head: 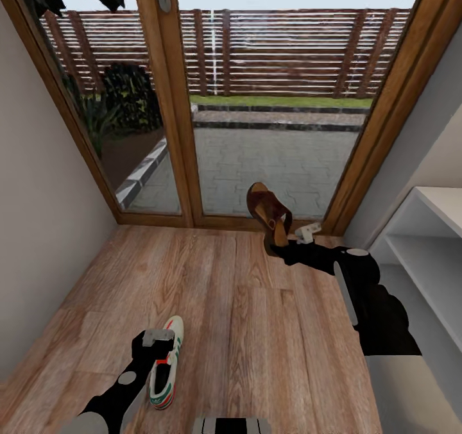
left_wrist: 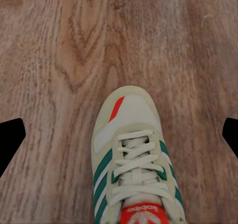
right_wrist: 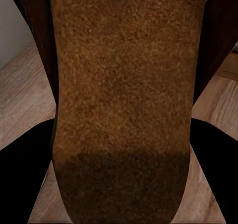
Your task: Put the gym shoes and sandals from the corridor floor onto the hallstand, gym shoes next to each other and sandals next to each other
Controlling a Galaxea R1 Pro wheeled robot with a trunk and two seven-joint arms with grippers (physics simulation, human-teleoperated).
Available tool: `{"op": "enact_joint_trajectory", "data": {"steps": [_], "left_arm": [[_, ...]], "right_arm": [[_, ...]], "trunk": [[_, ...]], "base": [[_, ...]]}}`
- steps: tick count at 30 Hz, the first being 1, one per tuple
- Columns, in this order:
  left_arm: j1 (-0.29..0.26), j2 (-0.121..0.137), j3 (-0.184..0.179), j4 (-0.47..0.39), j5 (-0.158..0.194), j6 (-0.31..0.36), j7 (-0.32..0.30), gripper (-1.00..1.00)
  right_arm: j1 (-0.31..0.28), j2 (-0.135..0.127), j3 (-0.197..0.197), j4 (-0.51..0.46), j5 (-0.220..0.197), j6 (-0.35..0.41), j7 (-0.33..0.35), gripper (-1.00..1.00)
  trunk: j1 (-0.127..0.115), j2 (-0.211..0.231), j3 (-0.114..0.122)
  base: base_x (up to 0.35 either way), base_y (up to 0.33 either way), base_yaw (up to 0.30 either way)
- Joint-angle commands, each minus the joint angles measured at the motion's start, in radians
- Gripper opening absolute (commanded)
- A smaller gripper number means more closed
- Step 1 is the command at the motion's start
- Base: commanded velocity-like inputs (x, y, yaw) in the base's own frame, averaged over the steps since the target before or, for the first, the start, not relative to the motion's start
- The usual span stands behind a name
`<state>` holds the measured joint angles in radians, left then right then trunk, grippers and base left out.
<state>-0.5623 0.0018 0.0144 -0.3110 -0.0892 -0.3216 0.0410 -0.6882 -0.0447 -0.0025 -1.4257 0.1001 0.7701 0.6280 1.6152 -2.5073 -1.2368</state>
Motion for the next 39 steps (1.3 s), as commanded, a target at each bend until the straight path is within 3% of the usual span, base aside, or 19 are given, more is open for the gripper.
{"op": "enact_joint_trajectory", "data": {"steps": [1, 10, 21, 30, 39], "left_arm": [[-0.001, 0.000, 0.002, 0.001, -0.009, -0.004, 0.004, 1.00], [0.000, 0.000, 0.005, 0.002, -0.007, -0.006, 0.004, 1.00], [0.002, -0.006, 0.006, 0.003, -0.009, -0.009, 0.003, 1.00], [0.002, -0.006, 0.006, 0.003, -0.009, -0.012, 0.003, 1.00], [0.002, -0.007, 0.006, 0.002, -0.010, -0.013, 0.003, 1.00]], "right_arm": [[-0.001, 0.000, 0.000, -0.002, 0.007, 0.003, 0.009, -1.00], [-0.001, 0.000, 0.003, 0.002, 0.007, 0.006, 0.009, -1.00], [-0.001, 0.000, 0.004, 0.002, 0.008, 0.006, 0.009, -1.00], [-0.001, 0.000, 0.003, -0.002, 0.010, 0.006, 0.008, -1.00], [-0.001, 0.000, 0.001, -0.002, 0.011, 0.006, 0.009, -1.00]], "trunk": [[0.000, -0.001, -0.006], [0.004, -0.003, -0.051], [0.004, -0.003, -0.058], [0.004, -0.003, -0.058], [0.004, -0.003, -0.058]], "base": [[0.000, 0.000, 0.121], [0.000, 0.000, 0.146], [-0.002, 0.000, 0.076], [-0.219, 0.000, 0.001], [-0.037, 0.000, 0.000]]}}
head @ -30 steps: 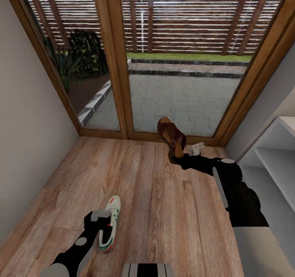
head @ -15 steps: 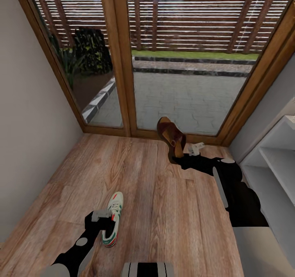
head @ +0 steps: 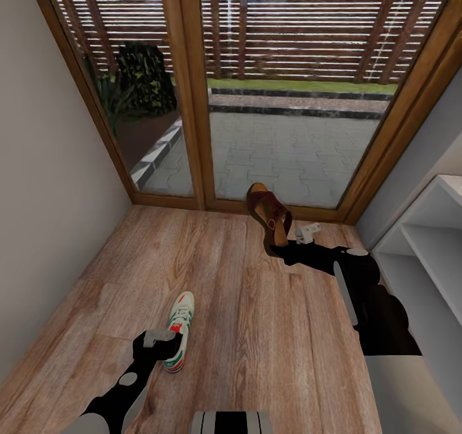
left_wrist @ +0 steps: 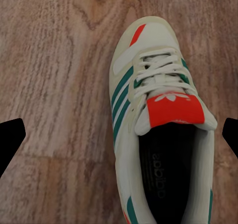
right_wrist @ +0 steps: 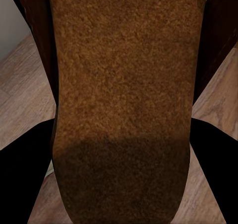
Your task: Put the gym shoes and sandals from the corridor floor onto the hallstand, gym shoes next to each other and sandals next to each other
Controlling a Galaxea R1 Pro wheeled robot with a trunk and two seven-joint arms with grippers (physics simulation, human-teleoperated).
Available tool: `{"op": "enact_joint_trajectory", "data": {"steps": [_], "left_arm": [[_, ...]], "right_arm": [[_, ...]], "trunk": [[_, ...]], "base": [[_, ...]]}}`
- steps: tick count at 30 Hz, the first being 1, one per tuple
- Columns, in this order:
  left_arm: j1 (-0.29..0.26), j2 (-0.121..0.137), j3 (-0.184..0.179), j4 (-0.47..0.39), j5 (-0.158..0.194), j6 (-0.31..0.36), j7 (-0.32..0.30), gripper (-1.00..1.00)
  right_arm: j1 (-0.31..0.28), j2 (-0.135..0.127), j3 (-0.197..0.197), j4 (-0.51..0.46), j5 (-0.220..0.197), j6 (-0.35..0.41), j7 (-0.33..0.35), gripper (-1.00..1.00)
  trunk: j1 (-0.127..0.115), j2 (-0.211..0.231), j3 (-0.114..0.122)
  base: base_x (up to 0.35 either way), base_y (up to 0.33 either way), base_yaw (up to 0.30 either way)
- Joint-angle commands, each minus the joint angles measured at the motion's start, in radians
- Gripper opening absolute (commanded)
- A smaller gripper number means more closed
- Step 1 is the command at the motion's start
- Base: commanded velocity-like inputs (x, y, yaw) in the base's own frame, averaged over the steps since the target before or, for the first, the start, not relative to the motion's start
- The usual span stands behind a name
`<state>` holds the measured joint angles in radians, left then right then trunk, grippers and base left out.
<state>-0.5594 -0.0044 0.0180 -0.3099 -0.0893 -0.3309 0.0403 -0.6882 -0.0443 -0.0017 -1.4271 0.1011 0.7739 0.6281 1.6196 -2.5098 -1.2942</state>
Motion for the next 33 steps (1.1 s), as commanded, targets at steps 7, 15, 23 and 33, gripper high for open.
{"op": "enact_joint_trajectory", "data": {"steps": [7, 15, 23, 33], "left_arm": [[-0.001, -0.002, 0.002, 0.000, -0.009, -0.003, 0.004, 1.00], [-0.001, -0.002, 0.002, 0.000, -0.010, -0.002, 0.004, 1.00], [-0.001, -0.002, 0.002, 0.000, -0.011, -0.002, 0.004, 1.00], [-0.001, -0.003, 0.002, 0.000, -0.013, -0.002, 0.004, 1.00]], "right_arm": [[-0.001, 0.000, -0.001, 0.000, 0.011, 0.002, 0.008, -1.00], [-0.001, -0.001, -0.001, -0.001, 0.012, 0.003, 0.007, -1.00], [-0.001, -0.002, -0.003, -0.001, 0.013, 0.003, 0.007, -1.00], [-0.001, -0.003, -0.006, -0.001, 0.013, 0.002, 0.007, -1.00]], "trunk": [[0.000, 0.000, -0.003], [0.000, 0.000, -0.011], [0.003, -0.002, -0.044], [0.007, -0.004, -0.084]], "base": [[-0.001, 0.000, 0.000], [0.000, 0.000, 0.000], [0.000, 0.000, 0.000], [0.000, 0.000, 0.000]]}}
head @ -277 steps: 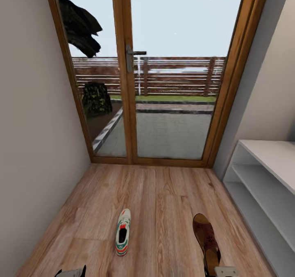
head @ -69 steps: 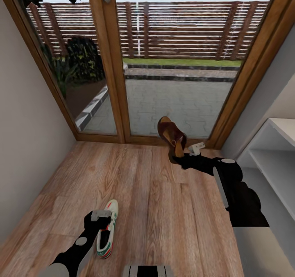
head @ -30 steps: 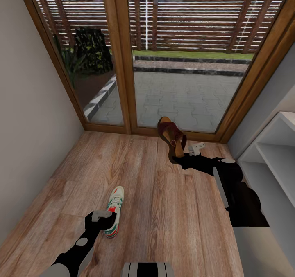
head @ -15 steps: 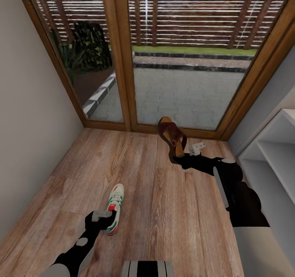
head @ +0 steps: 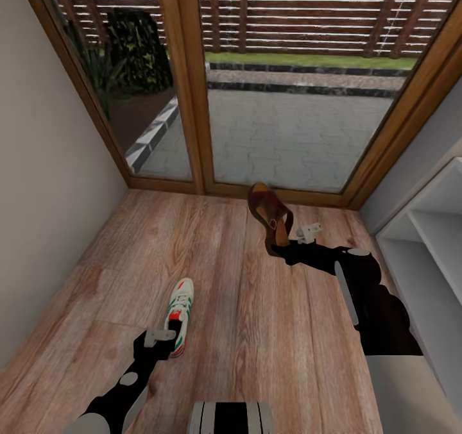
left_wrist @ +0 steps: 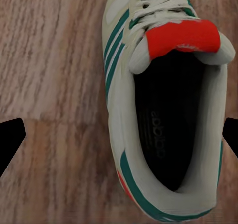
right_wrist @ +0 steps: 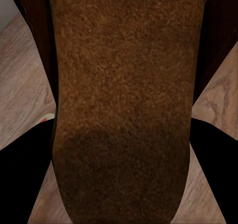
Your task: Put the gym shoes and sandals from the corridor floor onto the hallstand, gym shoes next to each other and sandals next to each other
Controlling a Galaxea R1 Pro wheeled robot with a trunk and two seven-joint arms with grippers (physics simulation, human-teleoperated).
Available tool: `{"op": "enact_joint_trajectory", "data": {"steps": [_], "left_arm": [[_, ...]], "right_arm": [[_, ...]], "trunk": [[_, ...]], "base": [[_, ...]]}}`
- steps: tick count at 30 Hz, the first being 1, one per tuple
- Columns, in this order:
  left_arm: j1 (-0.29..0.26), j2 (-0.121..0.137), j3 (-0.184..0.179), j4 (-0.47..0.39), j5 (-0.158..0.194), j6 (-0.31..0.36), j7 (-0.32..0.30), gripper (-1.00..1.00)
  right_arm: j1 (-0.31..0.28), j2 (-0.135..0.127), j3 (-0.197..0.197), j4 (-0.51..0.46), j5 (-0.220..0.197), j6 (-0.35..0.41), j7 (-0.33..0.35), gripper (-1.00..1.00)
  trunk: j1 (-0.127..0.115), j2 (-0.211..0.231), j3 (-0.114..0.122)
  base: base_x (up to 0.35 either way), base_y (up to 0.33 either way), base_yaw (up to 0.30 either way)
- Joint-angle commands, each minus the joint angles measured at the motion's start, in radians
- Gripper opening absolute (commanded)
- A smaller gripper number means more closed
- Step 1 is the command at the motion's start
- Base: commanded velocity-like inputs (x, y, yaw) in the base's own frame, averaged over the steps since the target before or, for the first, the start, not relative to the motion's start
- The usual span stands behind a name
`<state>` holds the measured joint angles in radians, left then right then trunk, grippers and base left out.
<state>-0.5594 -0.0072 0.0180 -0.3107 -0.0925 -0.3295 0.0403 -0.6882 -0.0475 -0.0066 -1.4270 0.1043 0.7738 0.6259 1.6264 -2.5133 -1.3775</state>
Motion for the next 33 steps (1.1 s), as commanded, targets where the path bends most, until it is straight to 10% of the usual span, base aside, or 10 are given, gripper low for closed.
{"op": "enact_joint_trajectory", "data": {"steps": [1, 33], "left_arm": [[-0.001, 0.000, 0.002, 0.001, -0.010, -0.003, 0.004, 1.00], [-0.001, -0.001, 0.002, 0.001, -0.010, -0.003, 0.004, 1.00]], "right_arm": [[-0.001, 0.000, -0.001, -0.001, 0.009, 0.002, 0.009, -1.00], [-0.001, 0.000, -0.001, -0.003, 0.009, 0.002, 0.009, -1.00]], "trunk": [[0.000, 0.000, -0.002], [0.000, 0.000, -0.014]], "base": [[0.000, 0.000, 0.000], [0.000, 0.000, -0.031]]}}
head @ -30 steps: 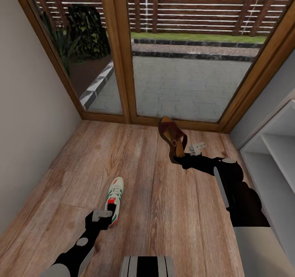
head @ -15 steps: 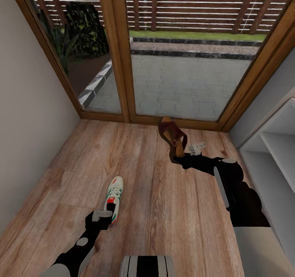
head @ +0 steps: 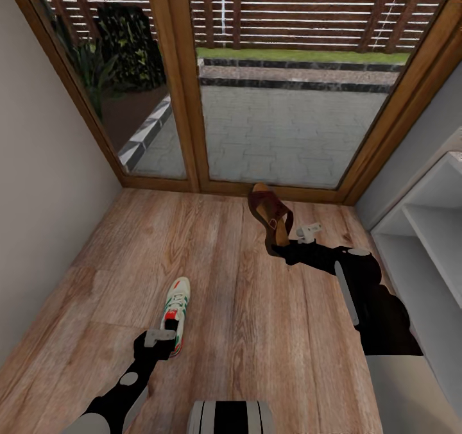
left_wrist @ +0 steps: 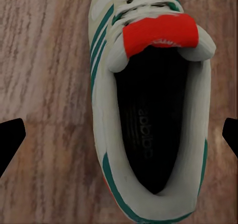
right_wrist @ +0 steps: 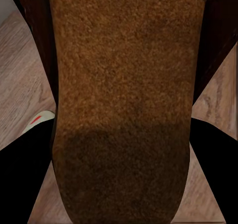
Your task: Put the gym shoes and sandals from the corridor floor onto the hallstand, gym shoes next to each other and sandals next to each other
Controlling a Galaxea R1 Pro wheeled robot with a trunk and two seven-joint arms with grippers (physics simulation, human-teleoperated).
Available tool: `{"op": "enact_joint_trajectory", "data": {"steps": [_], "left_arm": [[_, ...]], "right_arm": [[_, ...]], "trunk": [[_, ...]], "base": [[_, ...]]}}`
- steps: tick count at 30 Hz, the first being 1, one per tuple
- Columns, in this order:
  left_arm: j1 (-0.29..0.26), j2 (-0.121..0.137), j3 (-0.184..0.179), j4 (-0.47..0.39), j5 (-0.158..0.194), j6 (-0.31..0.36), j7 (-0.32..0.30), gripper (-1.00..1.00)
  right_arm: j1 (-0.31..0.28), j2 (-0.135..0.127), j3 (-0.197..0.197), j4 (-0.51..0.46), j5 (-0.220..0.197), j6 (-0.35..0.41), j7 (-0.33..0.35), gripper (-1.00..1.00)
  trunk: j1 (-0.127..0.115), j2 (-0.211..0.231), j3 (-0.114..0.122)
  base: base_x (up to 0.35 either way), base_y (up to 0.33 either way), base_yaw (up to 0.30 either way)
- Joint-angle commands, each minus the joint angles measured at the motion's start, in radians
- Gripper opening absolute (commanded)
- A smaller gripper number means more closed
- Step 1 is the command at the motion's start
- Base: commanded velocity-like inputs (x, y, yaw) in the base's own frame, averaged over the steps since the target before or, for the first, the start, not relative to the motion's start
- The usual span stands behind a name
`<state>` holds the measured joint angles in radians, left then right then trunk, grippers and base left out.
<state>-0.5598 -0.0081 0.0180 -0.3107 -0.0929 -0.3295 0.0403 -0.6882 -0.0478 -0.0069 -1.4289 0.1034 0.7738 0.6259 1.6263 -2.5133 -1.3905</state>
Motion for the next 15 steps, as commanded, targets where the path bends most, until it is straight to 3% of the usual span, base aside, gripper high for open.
{"op": "enact_joint_trajectory", "data": {"steps": [1, 9, 15], "left_arm": [[0.000, 0.000, 0.002, 0.001, -0.010, -0.003, 0.004, 1.00], [0.000, -0.001, 0.002, 0.001, -0.010, -0.003, 0.004, 1.00], [0.000, -0.001, 0.002, 0.001, -0.010, -0.003, 0.004, 1.00]], "right_arm": [[-0.001, 0.000, -0.001, -0.001, 0.010, 0.002, 0.009, -1.00], [-0.001, 0.000, -0.001, -0.001, 0.010, 0.002, 0.009, -1.00], [-0.001, 0.000, -0.001, -0.001, 0.011, 0.003, 0.009, -1.00]], "trunk": [[0.000, 0.000, -0.001], [0.000, 0.000, -0.001], [0.003, -0.002, -0.029]], "base": [[0.000, 0.000, -0.061], [0.000, 0.000, -0.023], [0.000, 0.000, 0.036]]}}
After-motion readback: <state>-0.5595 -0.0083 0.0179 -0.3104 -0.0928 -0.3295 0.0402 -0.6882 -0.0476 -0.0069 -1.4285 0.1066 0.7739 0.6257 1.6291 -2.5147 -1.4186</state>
